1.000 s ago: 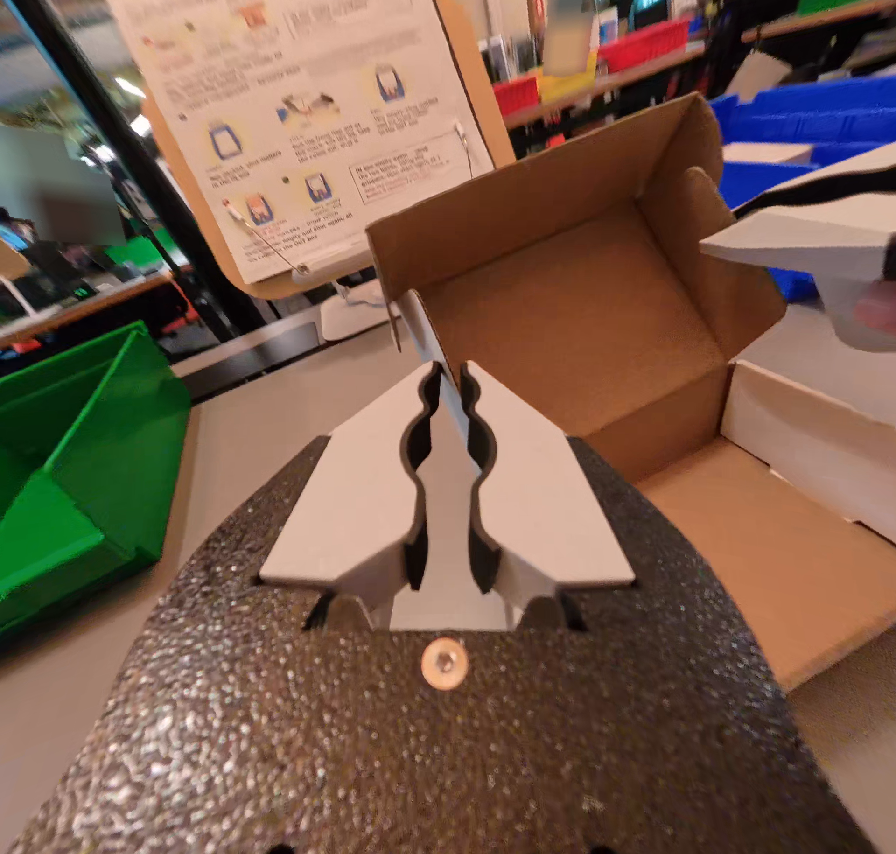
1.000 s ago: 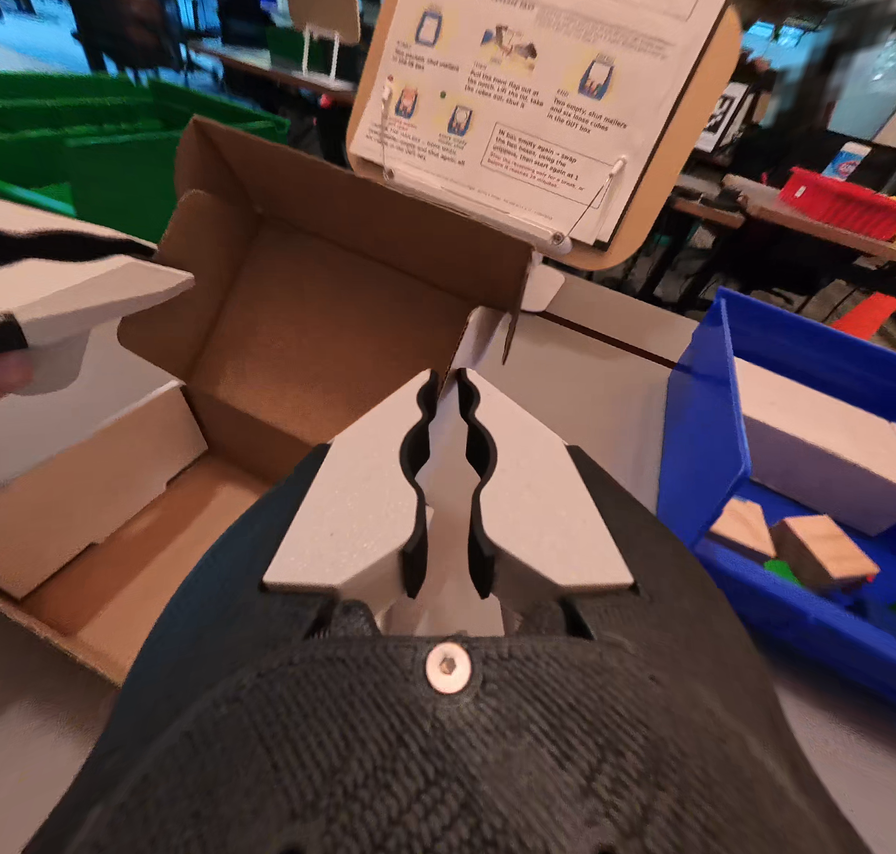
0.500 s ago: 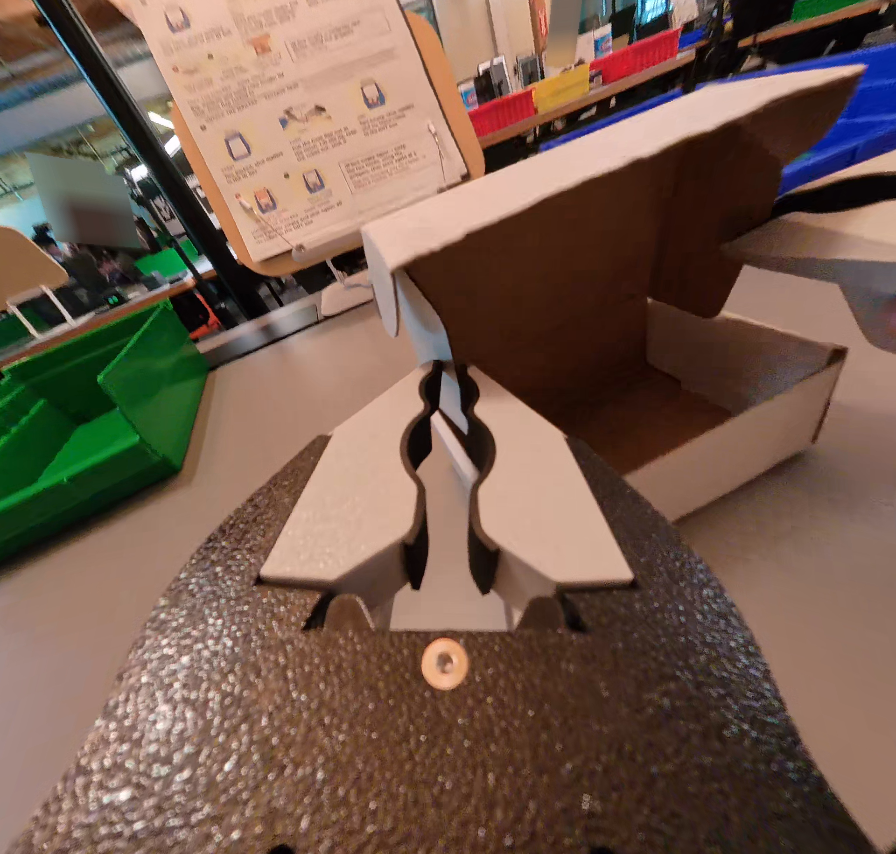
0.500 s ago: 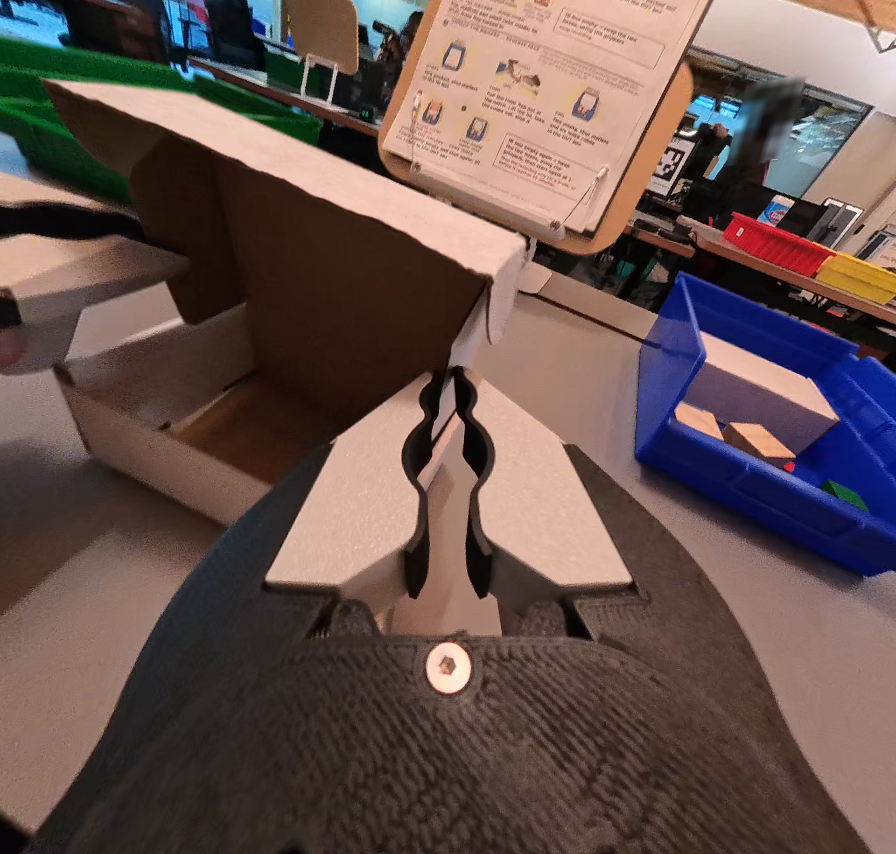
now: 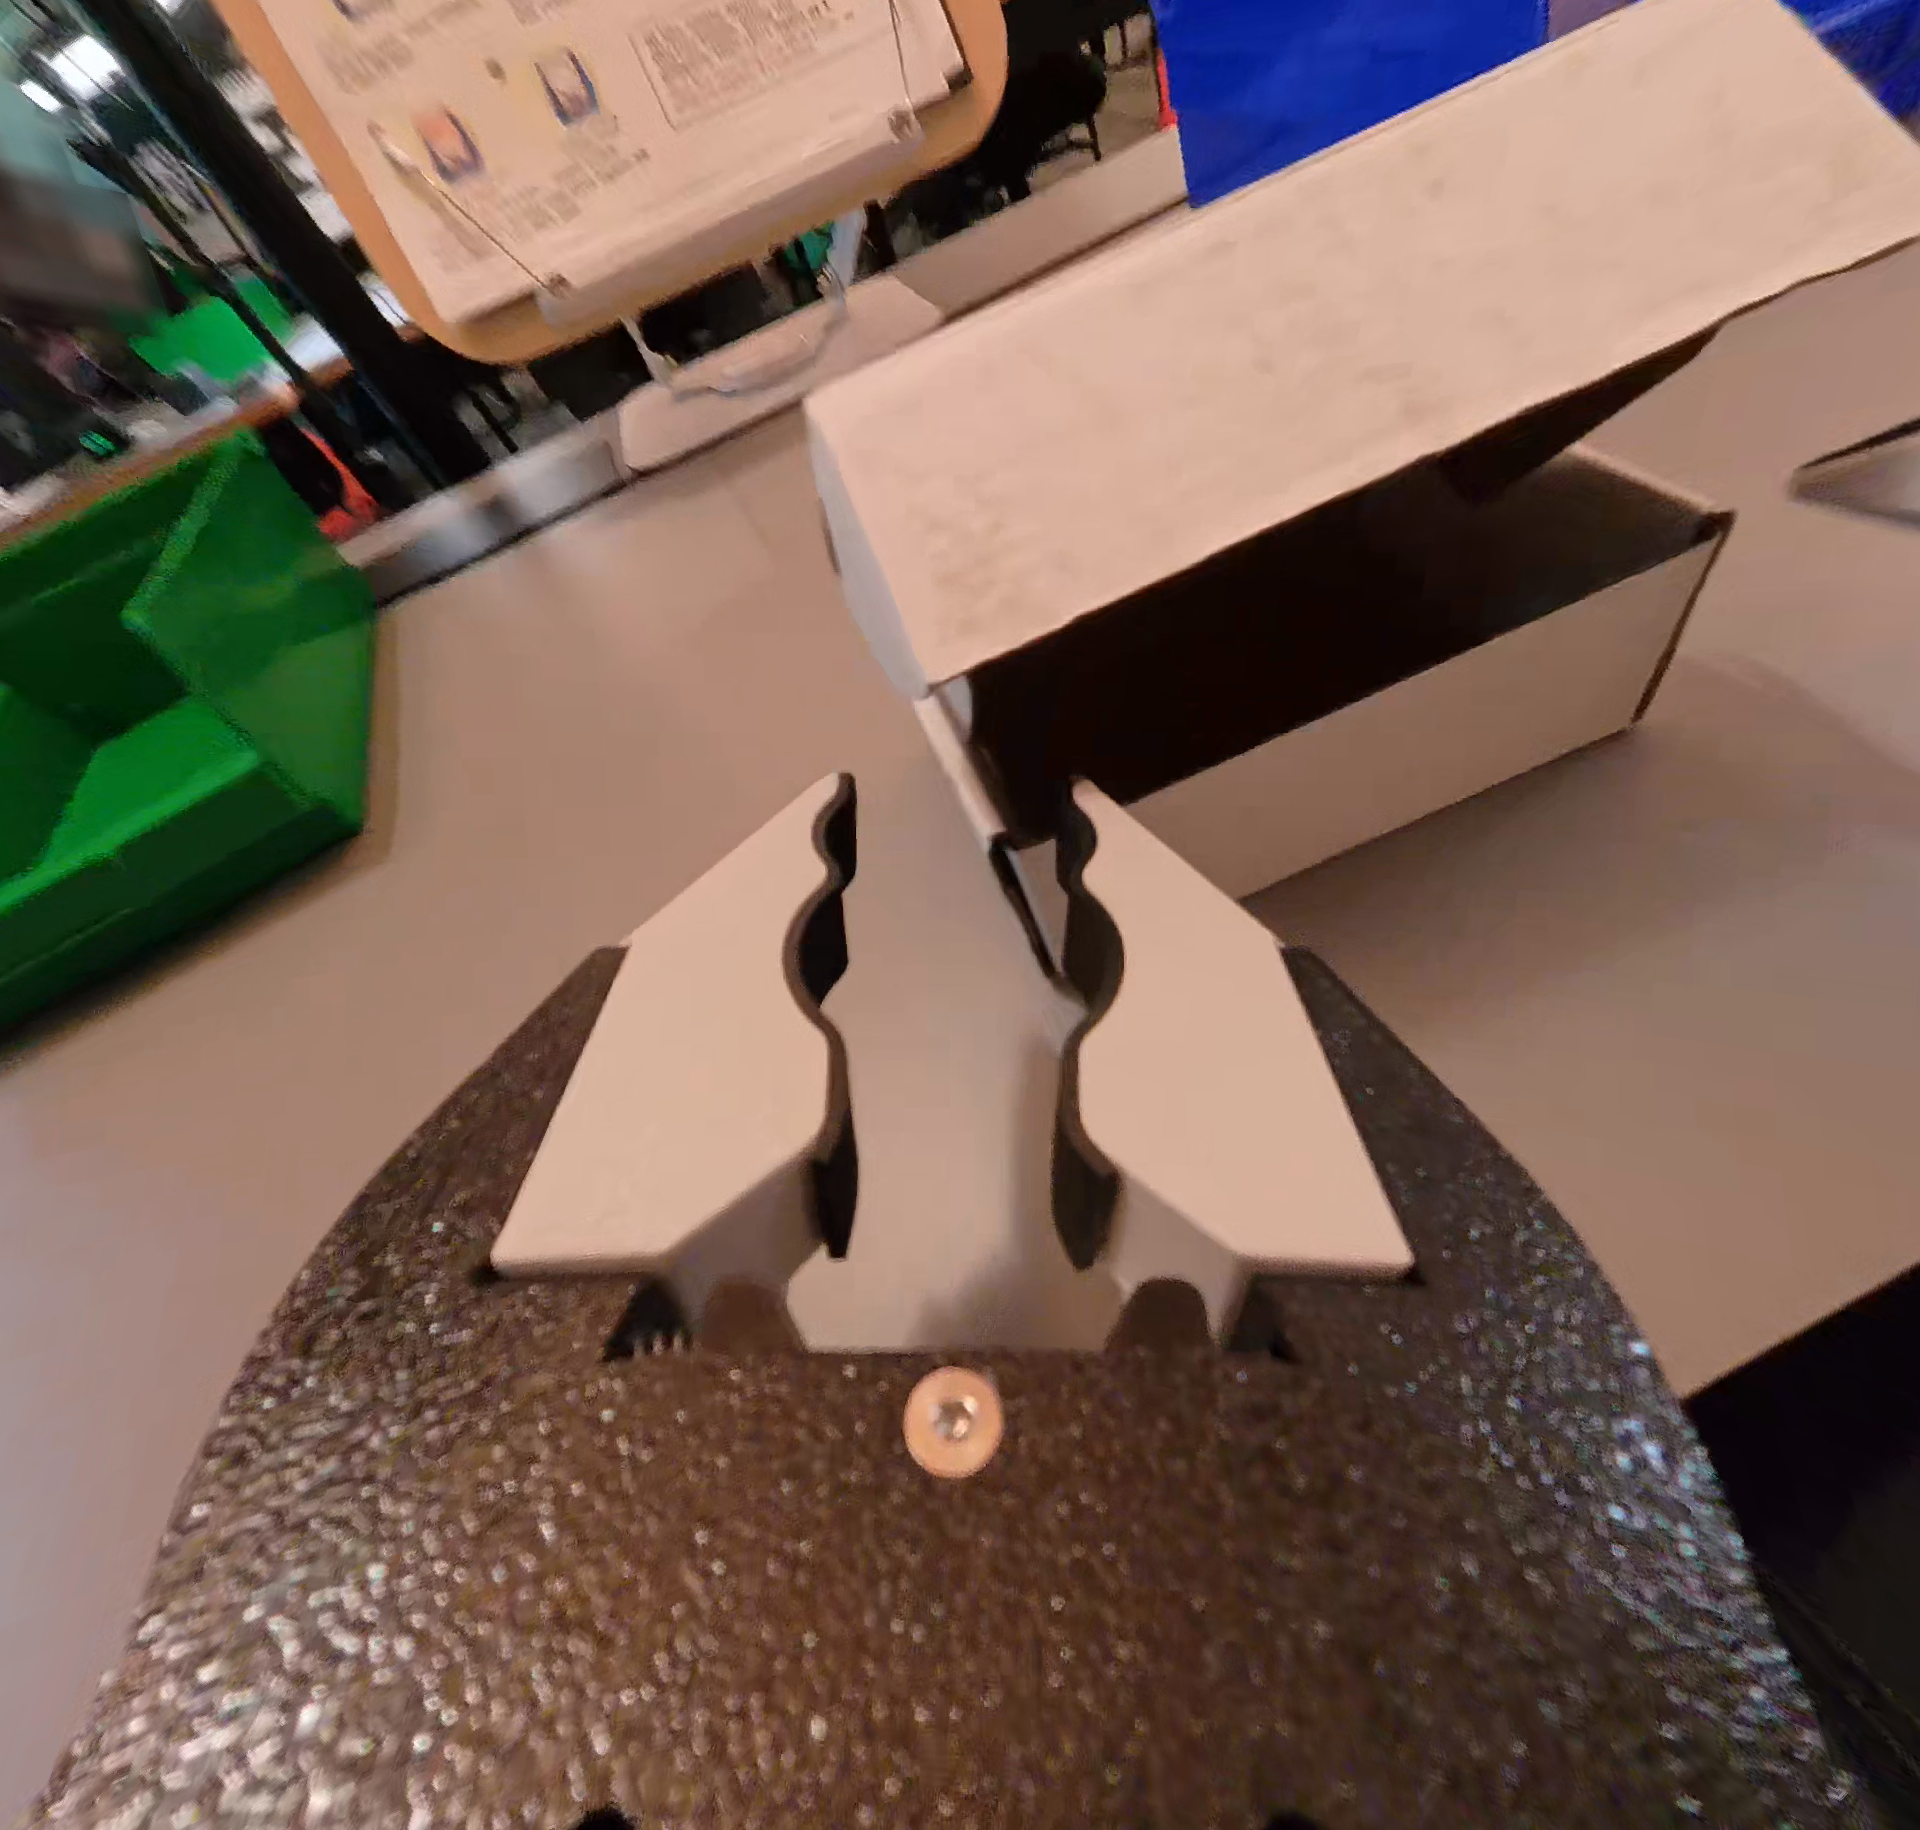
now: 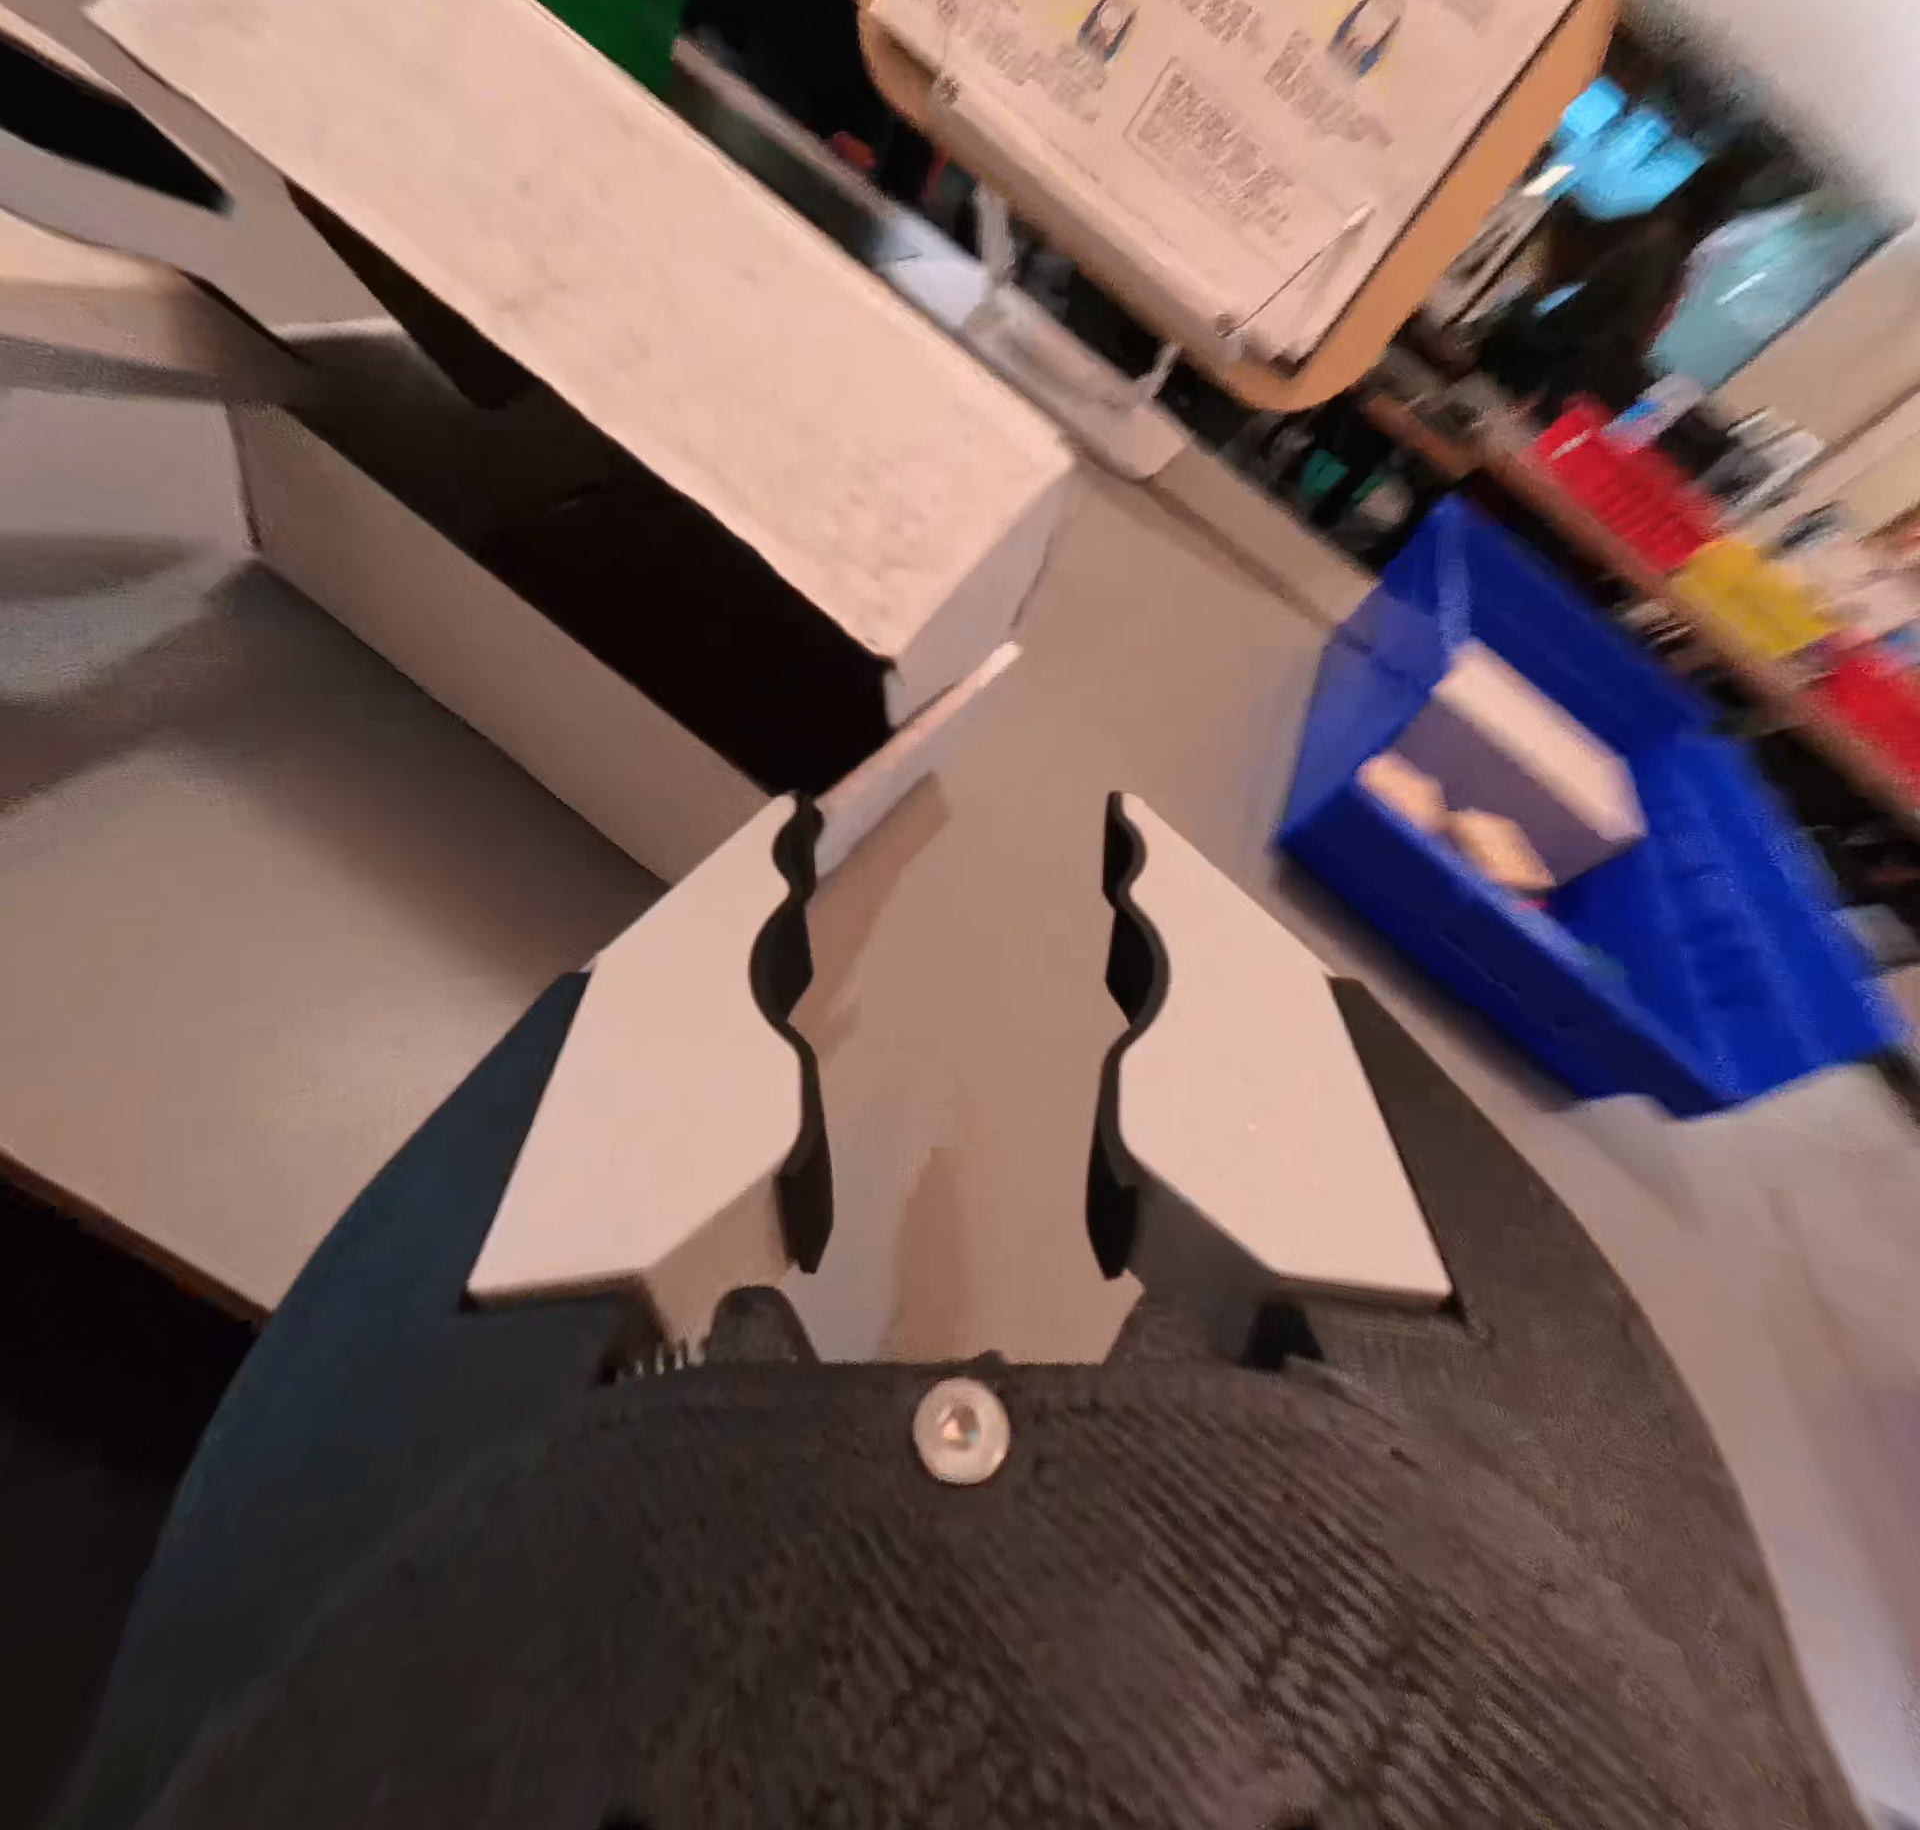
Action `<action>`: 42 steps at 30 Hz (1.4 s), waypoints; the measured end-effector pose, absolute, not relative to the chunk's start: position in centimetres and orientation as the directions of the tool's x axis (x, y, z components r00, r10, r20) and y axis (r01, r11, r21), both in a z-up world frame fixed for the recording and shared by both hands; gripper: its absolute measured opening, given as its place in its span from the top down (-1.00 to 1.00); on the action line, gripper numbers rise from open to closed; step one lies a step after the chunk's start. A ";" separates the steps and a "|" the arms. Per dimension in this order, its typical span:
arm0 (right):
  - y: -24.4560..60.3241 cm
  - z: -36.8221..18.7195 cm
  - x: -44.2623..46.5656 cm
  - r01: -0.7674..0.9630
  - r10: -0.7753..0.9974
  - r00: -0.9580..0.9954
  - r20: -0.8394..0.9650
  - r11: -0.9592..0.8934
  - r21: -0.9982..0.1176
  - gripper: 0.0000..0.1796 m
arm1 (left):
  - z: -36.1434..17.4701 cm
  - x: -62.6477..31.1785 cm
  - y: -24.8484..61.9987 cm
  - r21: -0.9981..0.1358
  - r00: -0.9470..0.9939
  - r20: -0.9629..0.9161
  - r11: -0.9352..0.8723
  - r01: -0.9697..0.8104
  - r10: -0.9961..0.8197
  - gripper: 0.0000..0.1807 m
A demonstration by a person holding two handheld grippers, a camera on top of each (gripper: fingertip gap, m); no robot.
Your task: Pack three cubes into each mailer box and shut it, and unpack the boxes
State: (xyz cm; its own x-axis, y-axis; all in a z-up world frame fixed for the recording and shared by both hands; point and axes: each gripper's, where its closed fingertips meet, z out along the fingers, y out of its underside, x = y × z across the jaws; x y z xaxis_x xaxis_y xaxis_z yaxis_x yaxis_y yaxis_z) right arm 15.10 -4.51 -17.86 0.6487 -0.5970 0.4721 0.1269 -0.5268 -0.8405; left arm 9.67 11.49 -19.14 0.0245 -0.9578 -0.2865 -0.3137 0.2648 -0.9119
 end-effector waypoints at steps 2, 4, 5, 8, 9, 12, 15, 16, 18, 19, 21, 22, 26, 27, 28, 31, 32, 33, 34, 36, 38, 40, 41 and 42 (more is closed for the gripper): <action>-4.9 -15.3 14.4 0.324 -0.560 0.500 0.661 -0.586 -0.742 0.29 | -18.0 9.0 11.9 -0.912 0.055 -0.340 0.315 -0.263 -0.939 0.61; -3.7 -13.2 13.2 0.523 -0.474 0.318 0.821 -0.635 -0.569 0.28 | -17.0 8.8 11.9 -0.896 0.070 -0.408 0.384 -0.223 -0.910 0.63; -2.4 -13.1 12.6 0.593 -0.402 0.280 0.872 -0.642 -0.486 0.29 | -16.8 9.0 11.5 -0.885 0.056 -0.436 0.416 -0.210 -0.898 0.65; 0.5 -14.5 12.2 0.654 -0.264 0.278 0.924 -0.652 -0.383 0.46 | -17.0 9.7 11.1 -0.868 0.033 -0.464 0.447 -0.217 -0.885 0.71; 1.0 -14.7 12.5 0.660 -0.228 0.262 0.938 -0.667 -0.347 0.67 | -17.0 9.9 11.2 -0.865 0.041 -0.469 0.450 -0.219 -0.882 0.73; 1.6 -14.9 13.7 0.640 -0.176 0.264 0.949 -0.703 -0.308 0.86 | -17.1 10.7 11.6 -0.860 0.044 -0.479 0.458 -0.226 -0.877 0.81; 2.3 -16.3 13.9 0.630 -0.083 0.407 0.910 -0.695 -0.346 0.94 | -18.1 11.3 12.4 -0.835 0.034 -0.499 0.470 -0.287 -0.866 0.78; 2.3 -17.1 13.8 0.613 -0.054 0.477 0.877 -0.695 -0.376 0.97 | -18.5 11.3 12.7 -0.826 0.028 -0.500 0.467 -0.316 -0.865 0.72; 2.3 -17.7 13.7 0.597 -0.038 0.549 0.835 -0.681 -0.424 0.96 | -19.3 11.2 13.2 -0.814 0.025 -0.496 0.455 -0.361 -0.868 0.63; 2.2 -17.7 13.6 0.601 -0.032 0.562 0.827 -0.671 -0.434 0.96 | -19.6 11.2 13.1 -0.813 0.008 -0.492 0.456 -0.362 -0.870 0.62; 2.2 -17.9 13.6 0.584 -0.021 0.616 0.788 -0.659 -0.474 0.96 | -20.0 11.3 12.3 -0.812 -0.043 -0.488 0.472 -0.343 -0.872 0.61; 2.3 -17.9 13.6 0.577 -0.019 0.642 0.767 -0.646 -0.500 0.96 | -20.2 11.3 12.1 -0.806 -0.059 -0.497 0.485 -0.340 -0.866 0.67; 2.0 -18.6 13.9 0.546 -0.002 0.701 0.714 -0.642 -0.538 0.95 | -20.7 11.4 12.4 -0.758 -0.058 -0.551 0.529 -0.382 -0.832 0.92; 1.9 -18.8 14.1 0.534 -0.012 0.710 0.705 -0.643 -0.549 0.95 | -21.0 11.4 12.4 -0.757 -0.063 -0.541 0.518 -0.398 -0.839 0.92; 1.9 -19.0 14.3 0.521 -0.028 0.715 0.698 -0.644 -0.560 0.95 | -21.2 11.3 12.4 -0.761 -0.067 -0.524 0.502 -0.411 -0.849 0.92; 1.8 -19.3 14.7 0.491 -0.090 0.712 0.697 -0.645 -0.585 0.87 | -21.5 11.4 12.3 -0.763 -0.070 -0.501 0.479 -0.435 -0.862 0.92; 1.5 -19.2 15.0 0.476 -0.128 0.697 0.706 -0.653 -0.589 0.81 | -21.5 11.5 12.3 -0.764 -0.063 -0.496 0.470 -0.442 -0.866 0.93; 1.0 -19.2 15.7 0.449 -0.171 0.676 0.716 -0.675 -0.585 0.75 | -21.5 11.5 12.3 -0.762 -0.061 -0.492 0.464 -0.451 -0.868 0.93; 0.3 -19.4 16.3 0.415 -0.208 0.653 0.728 -0.706 -0.574 0.68 | -21.6 11.6 12.3 -0.761 -0.061 -0.487 0.457 -0.460 -0.872 0.93; -1.2 -20.1 17.3 0.336 -0.261 0.625 0.736 -0.761 -0.555 0.63 | -21.7 11.7 12.3 -0.762 -0.064 -0.467 0.438 -0.477 -0.882 0.94; -1.5 -21.3 17.4 0.287 -0.273 0.656 0.704 -0.772 -0.567 0.66 | -21.9 11.8 12.1 -0.759 -0.077 -0.444 0.420 -0.498 -0.893 0.94; -1.4 -21.4 17.9 0.265 -0.307 0.658 0.687 -0.761 -0.593 0.82 | -22.0 12.1 12.1 -0.756 -0.082 -0.432 0.410 -0.510 -0.898 0.93; -1.5 -21.4 18.1 0.242 -0.328 0.666 0.671 -0.755 -0.610 0.86 | -22.1 12.2 12.0 -0.762 -0.085 -0.412 0.394 -0.514 -0.907 0.93; -1.5 -21.3 18.3 0.206 -0.359 0.681 0.639 -0.743 -0.637 0.88 | -22.1 12.4 11.9 -0.776 -0.087 -0.374 0.363 -0.515 -0.923 0.92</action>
